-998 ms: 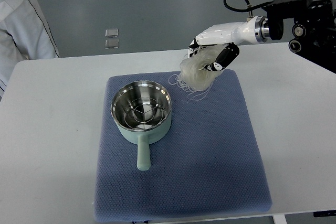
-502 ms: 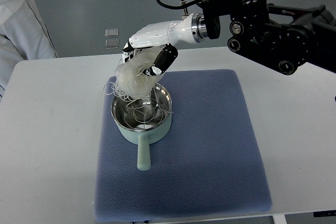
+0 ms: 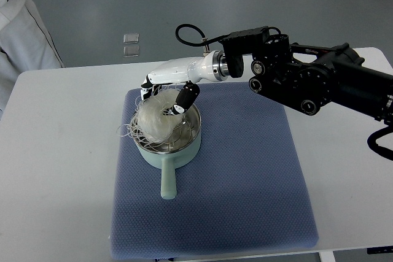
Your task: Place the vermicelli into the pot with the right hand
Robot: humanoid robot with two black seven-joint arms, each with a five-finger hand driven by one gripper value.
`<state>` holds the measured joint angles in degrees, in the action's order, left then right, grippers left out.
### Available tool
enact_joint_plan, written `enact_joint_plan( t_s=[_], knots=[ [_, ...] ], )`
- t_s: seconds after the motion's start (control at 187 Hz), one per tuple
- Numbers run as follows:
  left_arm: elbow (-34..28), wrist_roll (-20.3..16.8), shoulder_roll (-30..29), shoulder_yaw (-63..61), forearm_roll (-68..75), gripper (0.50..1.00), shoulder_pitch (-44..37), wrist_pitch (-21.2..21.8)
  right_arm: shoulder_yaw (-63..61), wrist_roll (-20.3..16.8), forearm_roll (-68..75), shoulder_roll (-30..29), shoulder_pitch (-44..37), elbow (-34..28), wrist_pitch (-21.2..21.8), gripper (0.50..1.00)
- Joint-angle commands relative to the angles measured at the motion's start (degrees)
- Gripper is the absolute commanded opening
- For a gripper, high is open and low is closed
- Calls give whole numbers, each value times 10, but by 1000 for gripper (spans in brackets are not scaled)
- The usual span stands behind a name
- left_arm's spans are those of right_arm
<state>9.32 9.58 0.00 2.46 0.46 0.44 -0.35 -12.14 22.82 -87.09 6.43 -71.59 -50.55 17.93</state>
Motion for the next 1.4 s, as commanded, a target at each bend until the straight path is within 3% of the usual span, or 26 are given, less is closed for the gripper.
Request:
enact_joint_plan(
  t_s=[0.0,0.219,0.347,0.635,0.886,1.036,1.393],
  knots=[
    [0,0,0,0,0,1000,0,0,0,-3,0,-1,5,2,-1,699],
    [0,0,0,0,1,1000,0,0,-1,-4,0,0,12,3,-3,770],
    [0,0,0,0,1,1000,0,0,-9,-3,9,5,10,3,3,901],
    [0,0,0,0,1,1000,0,0,-84,4,57,10,19,3,5,921],
    [0,0,0,0,0,1000,0,0,-183,3,164,-3,125,53,-7,924],
    [0,0,0,0,0,1000,0,0,-244,3,209,-42,173,84,-36,924],
    [0,0,0,0,0,1000,0,0,-336,-2,527,-32,242,113,-127,924]
  ],
)
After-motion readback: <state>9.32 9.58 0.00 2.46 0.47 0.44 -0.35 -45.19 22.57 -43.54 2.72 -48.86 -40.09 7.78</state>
